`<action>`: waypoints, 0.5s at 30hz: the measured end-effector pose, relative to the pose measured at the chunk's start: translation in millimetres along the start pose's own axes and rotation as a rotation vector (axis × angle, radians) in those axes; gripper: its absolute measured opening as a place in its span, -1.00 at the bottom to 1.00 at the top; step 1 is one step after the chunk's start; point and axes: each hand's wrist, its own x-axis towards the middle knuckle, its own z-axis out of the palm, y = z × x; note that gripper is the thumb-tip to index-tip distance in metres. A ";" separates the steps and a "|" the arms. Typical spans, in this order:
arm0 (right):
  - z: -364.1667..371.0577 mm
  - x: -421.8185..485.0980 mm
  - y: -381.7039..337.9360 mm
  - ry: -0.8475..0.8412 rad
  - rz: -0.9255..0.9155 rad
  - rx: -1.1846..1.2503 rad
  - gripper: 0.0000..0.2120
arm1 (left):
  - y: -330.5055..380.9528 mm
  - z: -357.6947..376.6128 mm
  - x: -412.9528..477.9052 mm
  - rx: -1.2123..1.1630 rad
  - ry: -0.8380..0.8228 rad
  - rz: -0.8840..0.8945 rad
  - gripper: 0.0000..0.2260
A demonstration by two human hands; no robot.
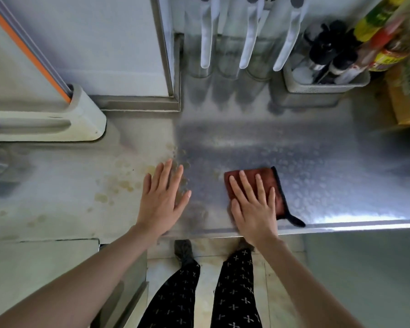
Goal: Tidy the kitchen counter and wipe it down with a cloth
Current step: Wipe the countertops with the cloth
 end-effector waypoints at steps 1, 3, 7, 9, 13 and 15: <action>-4.4 8.8 2.8 0.004 0.082 0.037 -0.45 | -2.8 -0.4 1.7 0.014 0.000 0.012 -0.41; -7.5 22.9 -8.7 0.016 0.267 0.167 -0.46 | -5.6 -1.2 3.9 0.035 -0.006 0.020 -0.40; -1.1 17.2 -62.9 0.023 0.218 0.202 -0.48 | -2.4 -0.7 3.1 0.027 -0.011 0.012 -0.39; 3.9 5.7 -68.8 0.002 -0.001 0.103 -0.48 | -1.5 -0.6 3.4 0.026 -0.019 0.006 -0.39; -5.8 27.7 -21.3 -0.024 -0.047 -0.025 -0.47 | -3.6 -1.4 4.8 0.036 -0.026 0.017 -0.39; -15.5 50.2 -6.2 -0.030 0.130 0.060 -0.47 | -3.8 -1.2 5.0 0.039 -0.026 0.019 -0.40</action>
